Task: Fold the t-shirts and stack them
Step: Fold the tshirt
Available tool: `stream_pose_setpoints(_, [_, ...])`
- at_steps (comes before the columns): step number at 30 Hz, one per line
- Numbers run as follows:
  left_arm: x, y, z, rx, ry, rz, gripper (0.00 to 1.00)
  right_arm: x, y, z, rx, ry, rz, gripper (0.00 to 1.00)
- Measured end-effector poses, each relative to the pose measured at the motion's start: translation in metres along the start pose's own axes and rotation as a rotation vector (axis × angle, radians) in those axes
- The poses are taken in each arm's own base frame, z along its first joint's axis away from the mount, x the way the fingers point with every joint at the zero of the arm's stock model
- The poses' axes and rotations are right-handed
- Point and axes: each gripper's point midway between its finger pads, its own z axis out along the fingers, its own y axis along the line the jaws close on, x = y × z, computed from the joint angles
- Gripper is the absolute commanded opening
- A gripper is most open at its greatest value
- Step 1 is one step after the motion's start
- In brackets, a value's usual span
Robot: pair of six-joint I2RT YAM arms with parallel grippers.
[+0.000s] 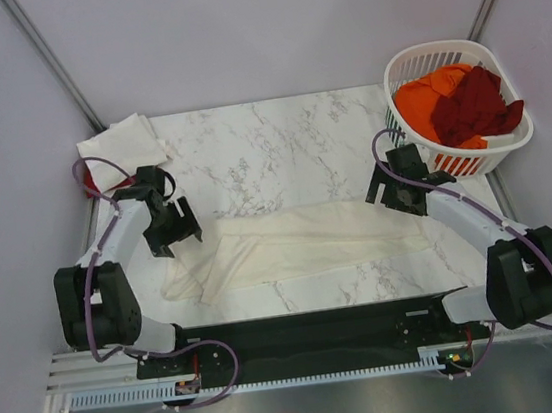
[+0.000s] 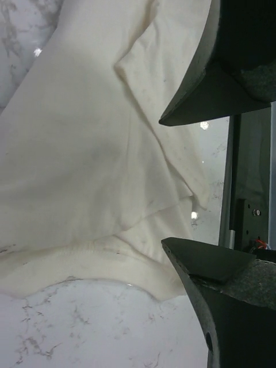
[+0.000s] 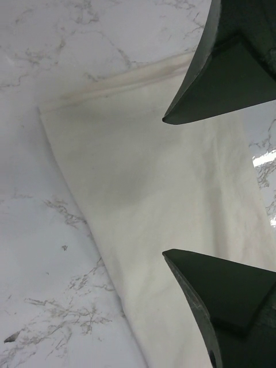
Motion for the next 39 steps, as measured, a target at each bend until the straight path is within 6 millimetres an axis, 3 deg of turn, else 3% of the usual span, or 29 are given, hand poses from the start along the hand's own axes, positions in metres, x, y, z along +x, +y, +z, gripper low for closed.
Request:
stream_pose_setpoints(7, [0.000,0.016,0.056,-0.139,0.126,-0.004,0.67,-0.002,0.015,0.014,-0.044,0.030,-0.026,0.98])
stream_pose_setpoints(8, [0.001,0.020,0.062,-0.161,0.140,-0.004,0.59,-0.001,0.016,0.015,-0.050,0.033,-0.027,0.98])
stream_pose_setpoints(12, [-0.002,0.025,0.074,-0.213,0.178,-0.002,0.59,-0.001,0.023,0.016,-0.082,0.038,-0.027,0.98])
stream_pose_setpoints(13, [-0.004,0.024,0.075,-0.216,0.182,-0.001,0.16,-0.002,0.024,0.016,-0.087,0.038,-0.028,0.98])
stream_pose_setpoints(14, [-0.006,0.024,0.076,-0.225,0.189,-0.006,0.02,-0.002,0.025,0.017,-0.093,0.039,-0.029,0.98])
stream_pose_setpoints(20, [-0.024,0.021,0.082,-0.295,0.244,0.030,0.02,0.006,0.029,0.020,-0.127,0.053,-0.029,0.98])
stream_pose_setpoints(24, [-0.060,0.007,0.090,-0.346,0.203,0.096,0.02,0.036,0.021,0.028,-0.139,0.118,-0.027,0.98])
stream_pose_setpoints(26, [-0.096,-0.015,0.100,-0.346,0.145,0.136,0.02,0.054,0.013,0.029,-0.132,0.160,-0.031,0.98])
stream_pose_setpoints(32, [-0.201,-0.102,0.133,-0.251,-0.079,0.218,0.02,0.050,0.016,0.004,-0.196,0.110,-0.018,0.98])
stream_pose_setpoints(36, [-0.236,-0.160,0.148,-0.071,-0.195,0.229,0.02,0.046,0.017,-0.011,-0.228,0.083,-0.015,0.98])
stream_pose_setpoints(37, [-0.239,-0.175,0.149,0.001,-0.208,0.233,0.09,0.045,0.019,-0.015,-0.246,0.073,-0.015,0.98])
stream_pose_setpoints(38, [-0.241,-0.194,0.150,0.088,-0.221,0.240,0.47,0.044,0.022,-0.018,-0.271,0.064,-0.017,0.98])
stream_pose_setpoints(39, [-0.244,-0.212,0.149,0.173,-0.237,0.257,0.69,0.043,0.026,-0.022,-0.304,0.054,-0.020,0.98])
